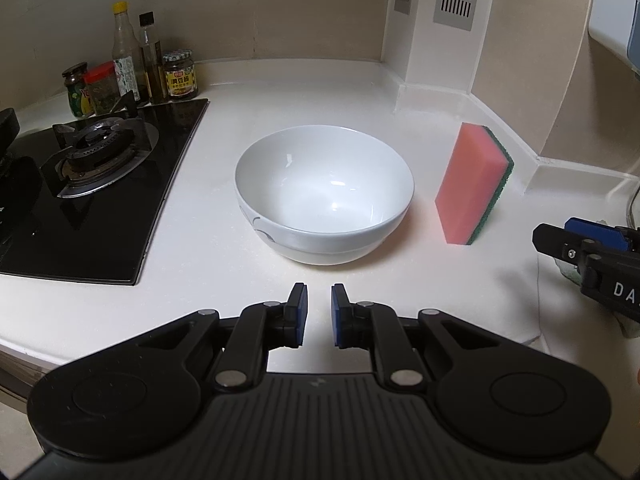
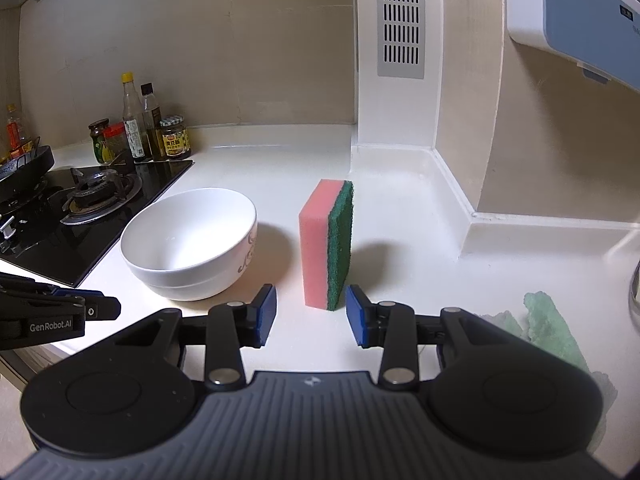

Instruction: Clean bowl

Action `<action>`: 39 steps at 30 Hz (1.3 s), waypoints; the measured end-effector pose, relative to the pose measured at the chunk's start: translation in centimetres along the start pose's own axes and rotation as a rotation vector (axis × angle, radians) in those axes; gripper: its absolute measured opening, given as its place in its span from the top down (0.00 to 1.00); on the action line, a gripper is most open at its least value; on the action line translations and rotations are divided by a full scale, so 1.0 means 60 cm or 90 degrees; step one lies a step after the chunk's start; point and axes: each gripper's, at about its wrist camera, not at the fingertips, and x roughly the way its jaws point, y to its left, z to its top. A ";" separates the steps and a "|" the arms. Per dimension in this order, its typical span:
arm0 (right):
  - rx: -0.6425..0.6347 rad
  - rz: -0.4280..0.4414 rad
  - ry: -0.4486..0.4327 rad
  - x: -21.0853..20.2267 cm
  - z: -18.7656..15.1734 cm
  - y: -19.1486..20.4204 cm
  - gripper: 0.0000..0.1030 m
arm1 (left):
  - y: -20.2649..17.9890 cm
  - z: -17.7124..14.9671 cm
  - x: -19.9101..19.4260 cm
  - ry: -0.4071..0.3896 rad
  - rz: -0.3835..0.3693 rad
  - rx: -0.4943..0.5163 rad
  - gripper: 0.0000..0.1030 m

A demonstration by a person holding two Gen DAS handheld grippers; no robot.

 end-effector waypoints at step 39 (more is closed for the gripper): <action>0.006 -0.024 0.022 -0.001 -0.001 0.006 0.68 | 0.000 0.004 0.012 0.013 0.001 0.029 0.86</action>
